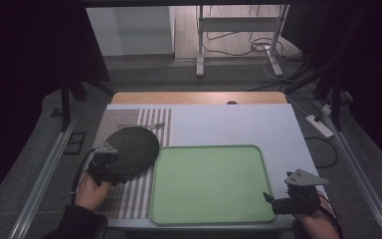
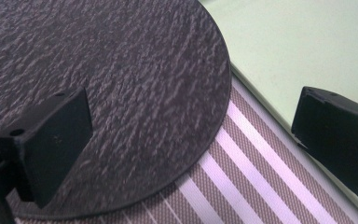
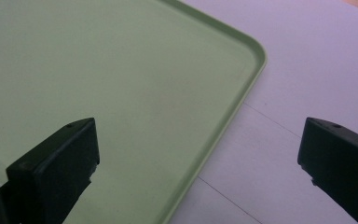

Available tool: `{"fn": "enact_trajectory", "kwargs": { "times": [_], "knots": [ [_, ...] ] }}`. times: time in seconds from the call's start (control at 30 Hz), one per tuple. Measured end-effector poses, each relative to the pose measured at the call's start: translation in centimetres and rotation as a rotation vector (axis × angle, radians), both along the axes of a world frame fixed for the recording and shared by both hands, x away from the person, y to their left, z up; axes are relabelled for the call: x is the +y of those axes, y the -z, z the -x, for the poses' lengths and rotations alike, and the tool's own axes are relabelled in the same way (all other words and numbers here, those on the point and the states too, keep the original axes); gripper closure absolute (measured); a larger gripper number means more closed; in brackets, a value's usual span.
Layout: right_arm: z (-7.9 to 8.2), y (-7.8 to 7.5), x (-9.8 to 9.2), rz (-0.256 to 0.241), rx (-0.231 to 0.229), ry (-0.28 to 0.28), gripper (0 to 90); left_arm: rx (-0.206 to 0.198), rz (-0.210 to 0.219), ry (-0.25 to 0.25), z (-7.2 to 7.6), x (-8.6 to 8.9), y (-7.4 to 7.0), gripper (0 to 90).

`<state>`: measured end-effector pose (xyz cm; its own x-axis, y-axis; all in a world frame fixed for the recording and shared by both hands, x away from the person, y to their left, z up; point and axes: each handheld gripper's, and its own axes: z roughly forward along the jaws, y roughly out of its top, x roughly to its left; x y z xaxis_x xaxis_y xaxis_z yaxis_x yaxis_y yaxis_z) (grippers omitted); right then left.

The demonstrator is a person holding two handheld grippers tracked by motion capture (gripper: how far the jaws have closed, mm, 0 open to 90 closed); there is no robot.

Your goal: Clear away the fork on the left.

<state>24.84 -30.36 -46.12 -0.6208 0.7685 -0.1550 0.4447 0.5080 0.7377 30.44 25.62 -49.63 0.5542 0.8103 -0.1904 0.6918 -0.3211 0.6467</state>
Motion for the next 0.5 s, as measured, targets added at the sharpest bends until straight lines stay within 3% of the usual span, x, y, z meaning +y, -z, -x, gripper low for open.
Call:
{"fn": "enact_trajectory", "kwargs": {
  "times": [0.3, 0.5],
  "knots": [
    [0.0, 0.0, 0.0, 0.002, 0.002, -0.001, 0.0, 0.025, -0.013, -0.015, -2.8, 0.3, 0.3, 0.0],
    [0.0, 0.0, 0.0, 0.002, 0.005, -0.003, 0.0, 0.016, -0.013, -0.022, -4.3, 0.5, 0.2, 0.0]
  ]
}}
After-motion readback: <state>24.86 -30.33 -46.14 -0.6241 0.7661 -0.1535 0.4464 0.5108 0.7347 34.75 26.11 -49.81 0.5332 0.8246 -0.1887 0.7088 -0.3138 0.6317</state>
